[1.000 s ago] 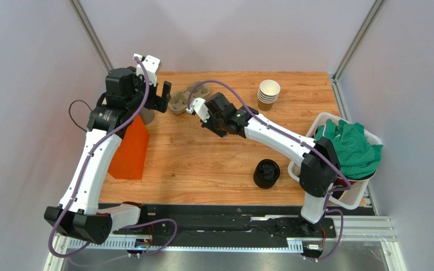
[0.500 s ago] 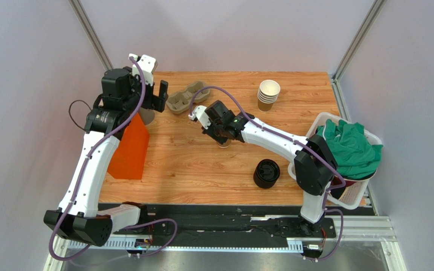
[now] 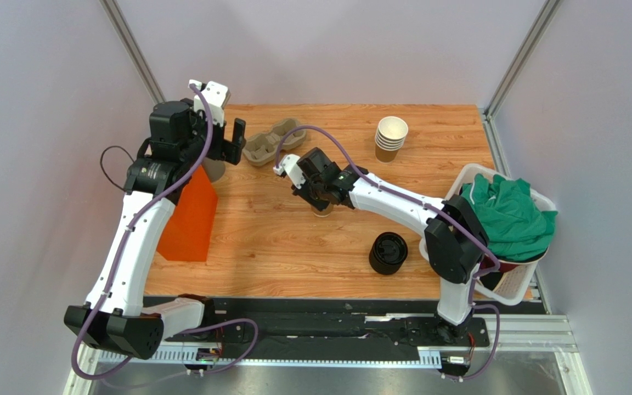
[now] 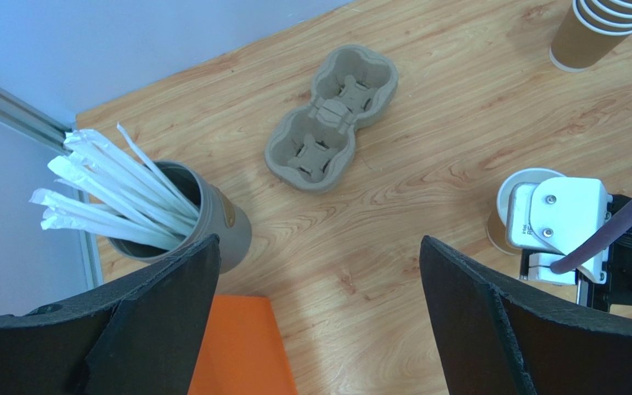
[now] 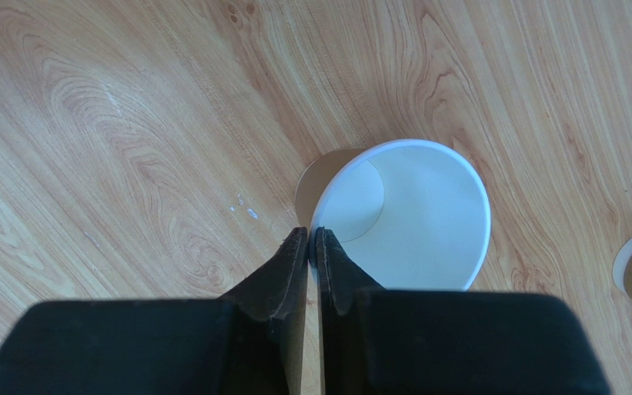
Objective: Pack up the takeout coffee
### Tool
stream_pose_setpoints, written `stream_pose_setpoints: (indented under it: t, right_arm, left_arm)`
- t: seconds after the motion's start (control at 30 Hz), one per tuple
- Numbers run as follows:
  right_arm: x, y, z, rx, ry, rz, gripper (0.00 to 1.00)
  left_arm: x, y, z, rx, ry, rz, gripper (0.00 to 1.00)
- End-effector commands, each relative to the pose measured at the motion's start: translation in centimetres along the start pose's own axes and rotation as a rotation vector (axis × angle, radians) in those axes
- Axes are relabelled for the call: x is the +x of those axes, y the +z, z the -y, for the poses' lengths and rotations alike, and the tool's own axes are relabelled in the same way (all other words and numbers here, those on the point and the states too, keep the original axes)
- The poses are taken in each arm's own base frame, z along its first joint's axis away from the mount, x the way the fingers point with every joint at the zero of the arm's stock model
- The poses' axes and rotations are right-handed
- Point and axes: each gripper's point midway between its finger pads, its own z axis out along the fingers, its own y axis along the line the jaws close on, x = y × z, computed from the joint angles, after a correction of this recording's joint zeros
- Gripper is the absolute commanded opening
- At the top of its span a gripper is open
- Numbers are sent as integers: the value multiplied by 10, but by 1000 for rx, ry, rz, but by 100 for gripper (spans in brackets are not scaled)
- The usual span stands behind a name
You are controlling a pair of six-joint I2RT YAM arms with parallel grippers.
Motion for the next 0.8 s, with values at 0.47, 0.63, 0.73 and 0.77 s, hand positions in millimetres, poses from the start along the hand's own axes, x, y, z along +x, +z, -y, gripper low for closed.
stream_pose_setpoints:
  t: [0.47, 0.63, 0.73, 0.77]
  right_arm:
    - [-41, -55, 15, 46, -56, 85, 60]
    - [-22, -111, 34, 116, -122, 44, 62]
    - [9, -140, 36, 130, -122, 38, 62]
    - [13, -160, 35, 127, -120, 83, 62]
  left_arm:
    - [-17, -14, 7, 40, 1, 70, 99]
    - [-20, -20, 26, 147, 10, 89, 99]
    - [-18, -24, 40, 221, 27, 100, 99]
    - [-20, -27, 43, 242, 50, 109, 99]
